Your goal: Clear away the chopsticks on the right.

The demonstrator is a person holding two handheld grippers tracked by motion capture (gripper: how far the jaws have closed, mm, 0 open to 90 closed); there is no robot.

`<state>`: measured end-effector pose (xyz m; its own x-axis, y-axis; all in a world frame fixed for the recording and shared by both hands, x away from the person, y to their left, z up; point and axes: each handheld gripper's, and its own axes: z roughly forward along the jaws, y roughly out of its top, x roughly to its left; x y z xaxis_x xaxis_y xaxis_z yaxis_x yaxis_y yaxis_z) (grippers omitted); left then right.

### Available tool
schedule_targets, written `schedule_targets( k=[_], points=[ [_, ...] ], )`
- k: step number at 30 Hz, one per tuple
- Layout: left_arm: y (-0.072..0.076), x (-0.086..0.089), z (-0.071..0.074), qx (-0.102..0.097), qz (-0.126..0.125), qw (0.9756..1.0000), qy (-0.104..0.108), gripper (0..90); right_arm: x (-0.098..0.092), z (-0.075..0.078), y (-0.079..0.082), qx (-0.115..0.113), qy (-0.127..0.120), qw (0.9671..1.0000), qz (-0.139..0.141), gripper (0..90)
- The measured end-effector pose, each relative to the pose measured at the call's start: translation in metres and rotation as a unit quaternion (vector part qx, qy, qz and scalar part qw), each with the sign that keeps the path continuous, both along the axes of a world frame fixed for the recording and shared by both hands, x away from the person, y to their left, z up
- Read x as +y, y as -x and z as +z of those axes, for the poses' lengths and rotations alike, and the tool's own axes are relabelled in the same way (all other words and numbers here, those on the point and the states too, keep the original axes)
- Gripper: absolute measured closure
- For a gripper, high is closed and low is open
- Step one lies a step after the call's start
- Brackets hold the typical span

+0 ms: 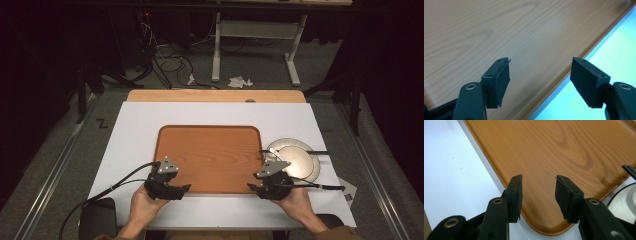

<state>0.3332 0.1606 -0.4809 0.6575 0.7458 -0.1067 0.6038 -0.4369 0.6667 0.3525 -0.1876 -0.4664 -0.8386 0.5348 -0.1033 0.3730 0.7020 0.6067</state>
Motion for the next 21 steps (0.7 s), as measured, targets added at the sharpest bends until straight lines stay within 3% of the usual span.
schedule_targets(
  k=[6, 21],
  points=[
    [-0.0008, -0.0002, -0.0002, 0.0, 0.002, 1.0, 0.002, 31.9, -0.0001, -0.0008, -0.0013, -0.001, 0.008, 0.9999, 0.006, 55.7],
    [-0.0004, -0.0003, -0.0004, 0.002, -0.001, 1.0, 0.0, 31.9, -0.0016, 0.0038, -0.0001, 0.002, -0.006, 1.0, -0.001, 54.0]
  ],
)
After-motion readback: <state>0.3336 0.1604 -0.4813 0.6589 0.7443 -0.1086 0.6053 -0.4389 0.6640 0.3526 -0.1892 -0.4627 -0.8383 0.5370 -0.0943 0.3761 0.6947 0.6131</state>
